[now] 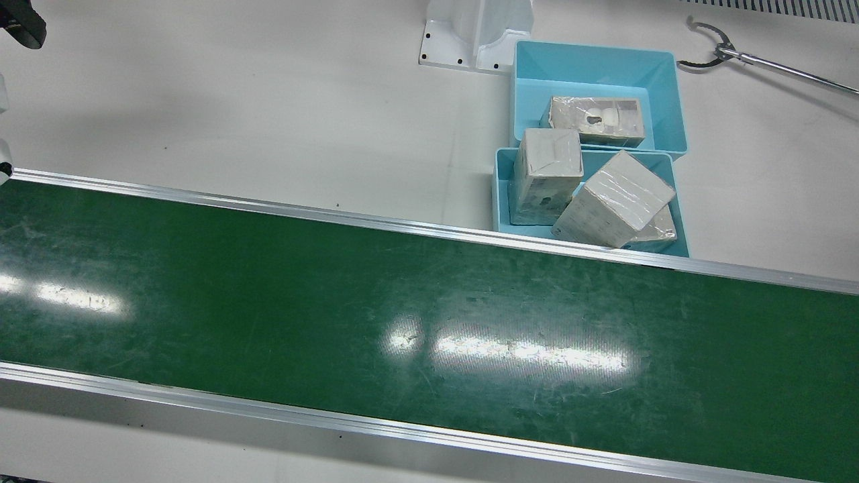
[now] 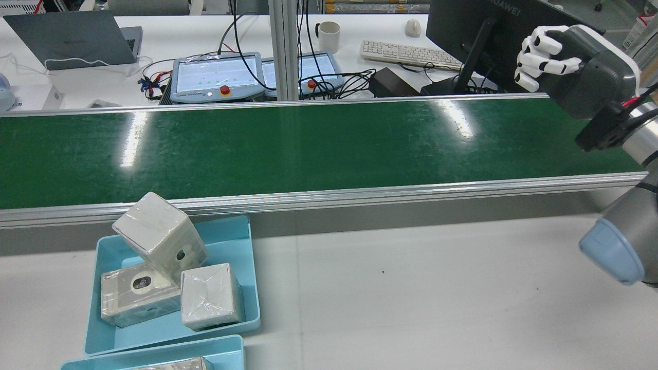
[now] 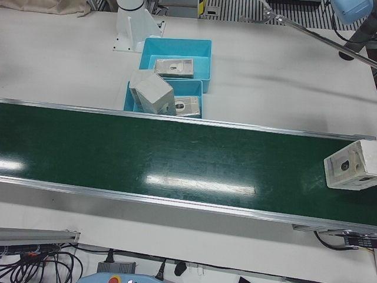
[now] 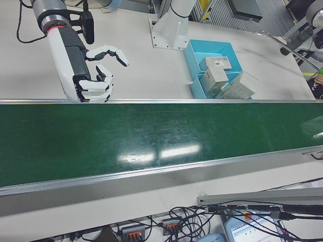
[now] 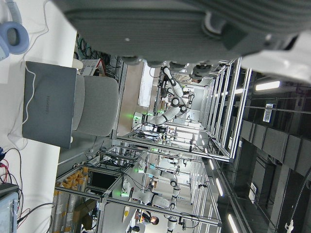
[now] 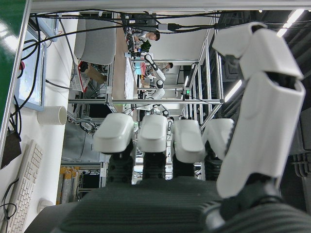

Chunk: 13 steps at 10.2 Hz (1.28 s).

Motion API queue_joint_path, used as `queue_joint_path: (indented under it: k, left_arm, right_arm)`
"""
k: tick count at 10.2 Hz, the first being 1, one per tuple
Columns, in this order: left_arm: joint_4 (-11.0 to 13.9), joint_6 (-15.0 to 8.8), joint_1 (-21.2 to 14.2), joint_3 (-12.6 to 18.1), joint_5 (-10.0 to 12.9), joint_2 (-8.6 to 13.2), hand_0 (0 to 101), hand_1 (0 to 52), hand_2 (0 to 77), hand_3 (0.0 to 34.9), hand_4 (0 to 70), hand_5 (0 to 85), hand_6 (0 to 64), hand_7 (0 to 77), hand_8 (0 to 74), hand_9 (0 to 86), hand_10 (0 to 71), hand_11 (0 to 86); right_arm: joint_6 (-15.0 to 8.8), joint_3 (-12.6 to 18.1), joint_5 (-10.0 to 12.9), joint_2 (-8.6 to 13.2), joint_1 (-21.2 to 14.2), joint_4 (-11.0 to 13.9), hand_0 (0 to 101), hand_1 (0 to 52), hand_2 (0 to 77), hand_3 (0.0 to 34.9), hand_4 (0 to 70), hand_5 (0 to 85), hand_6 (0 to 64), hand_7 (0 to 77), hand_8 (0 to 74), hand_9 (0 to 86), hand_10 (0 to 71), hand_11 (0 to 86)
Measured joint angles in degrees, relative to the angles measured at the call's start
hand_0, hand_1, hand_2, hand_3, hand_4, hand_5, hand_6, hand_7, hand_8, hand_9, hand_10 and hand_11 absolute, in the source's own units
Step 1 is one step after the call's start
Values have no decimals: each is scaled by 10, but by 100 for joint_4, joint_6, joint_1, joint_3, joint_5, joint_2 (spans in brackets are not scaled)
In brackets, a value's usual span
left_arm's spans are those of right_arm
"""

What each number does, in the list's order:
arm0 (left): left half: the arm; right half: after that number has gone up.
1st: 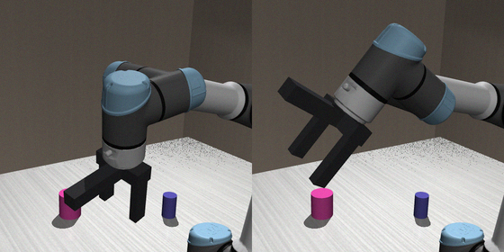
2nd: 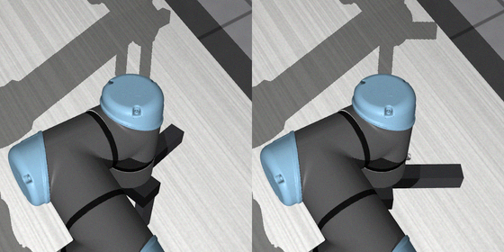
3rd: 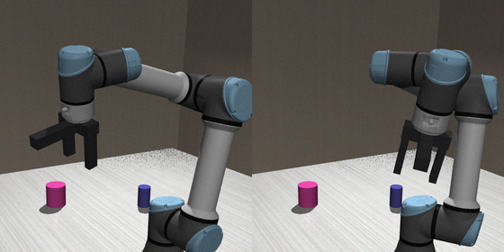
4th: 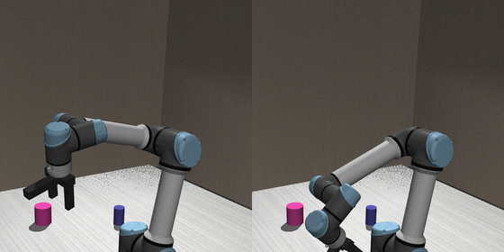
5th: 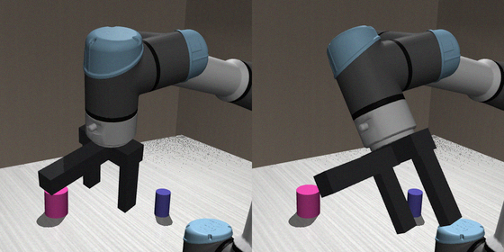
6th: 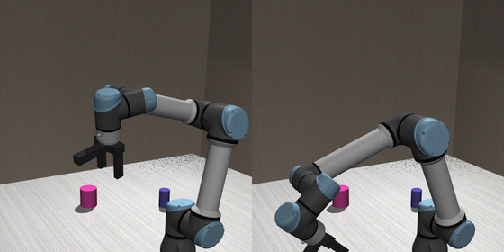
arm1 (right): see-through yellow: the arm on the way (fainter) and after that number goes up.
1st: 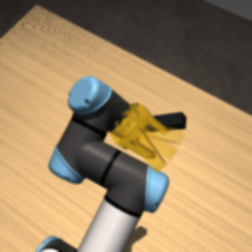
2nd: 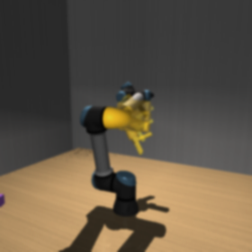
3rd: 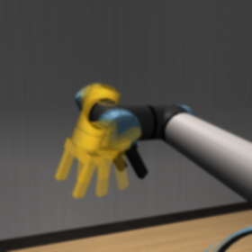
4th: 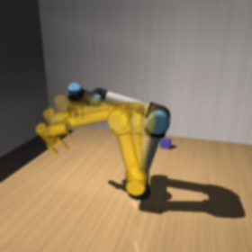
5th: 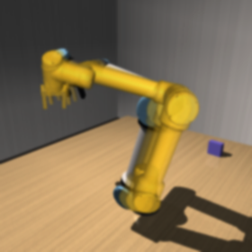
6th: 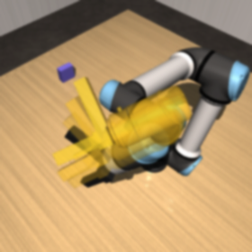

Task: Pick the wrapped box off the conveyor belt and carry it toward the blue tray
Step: 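Raise the right hand above the conveyor belt, fingers open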

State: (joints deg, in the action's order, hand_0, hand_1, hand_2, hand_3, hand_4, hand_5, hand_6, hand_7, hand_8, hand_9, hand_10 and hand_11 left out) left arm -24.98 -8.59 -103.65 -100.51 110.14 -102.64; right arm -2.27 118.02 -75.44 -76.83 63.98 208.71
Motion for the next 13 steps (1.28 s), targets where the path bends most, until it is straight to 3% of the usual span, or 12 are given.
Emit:
queue_joint_path:
  k: [2, 3, 4, 5, 8, 9, 10, 13]
  left_arm:
    - [0, 0, 0, 0, 0, 0, 0, 0, 5, 0, 0, 5, 0, 5, 5, 0, 5, 0]
    - [0, 0, 0, 0, 0, 0, 0, 0, 11, 0, 0, 5, 0, 5, 5, 0, 5, 0]
    - [0, 0, 0, 0, 0, 0, 0, 0, 11, 0, 0, 5, 0, 5, 5, 0, 0, 0]
    - [0, 0, 0, 0, 0, 0, 0, 0, 11, 0, 0, 5, 0, 5, 5, 0, 5, 0]
    - [0, 0, 0, 0, 0, 0, 0, 0, 11, 0, 0, 11, 0, 5, 5, 0, 5, 0]
    - [0, 0, 0, 0, 0, 0, 0, 0, 11, 0, 0, 11, 0, 5, 5, 0, 5, 0]
    - [0, 0, 0, 0, 0, 0, 0, 0, 11, 0, 0, 11, 0, 5, 5, 0, 5, 5]
    - [0, 0, 0, 0, 0, 0, 0, 0, 5, 0, 0, 11, 0, 5, 5, 0, 5, 0]
  right_arm:
    - [-20, -39, 19, 58, -50, -39, 467, 22, 436, 4, 698, 698, 627, 704, 698, 698, 698, 704]
    - [-34, -76, 35, 144, -74, -49, 468, 22, 371, 4, 660, 698, 627, 704, 698, 698, 698, 704]
    - [-40, -120, 50, 239, -118, -54, 468, 22, 371, 4, 660, 698, 627, 704, 698, 698, 698, 704]
    - [-43, -195, 65, 345, -187, -59, 473, 54, 355, 4, 660, 698, 627, 704, 698, 698, 698, 704]
    - [-21, -580, 80, 676, -311, -87, 476, 49, 355, 2, 671, 698, 627, 704, 698, 698, 698, 704]
    - [-14, -688, 81, 765, -341, -108, 476, 22, 349, 2, 671, 698, 627, 704, 698, 698, 698, 704]
    - [-8, -777, 82, 828, -357, -123, 476, 60, 322, 2, 671, 698, 627, 704, 698, 698, 698, 704]
    - [-21, -866, 87, 890, -432, -157, 475, 54, 333, 3, 671, 698, 627, 704, 698, 698, 698, 704]
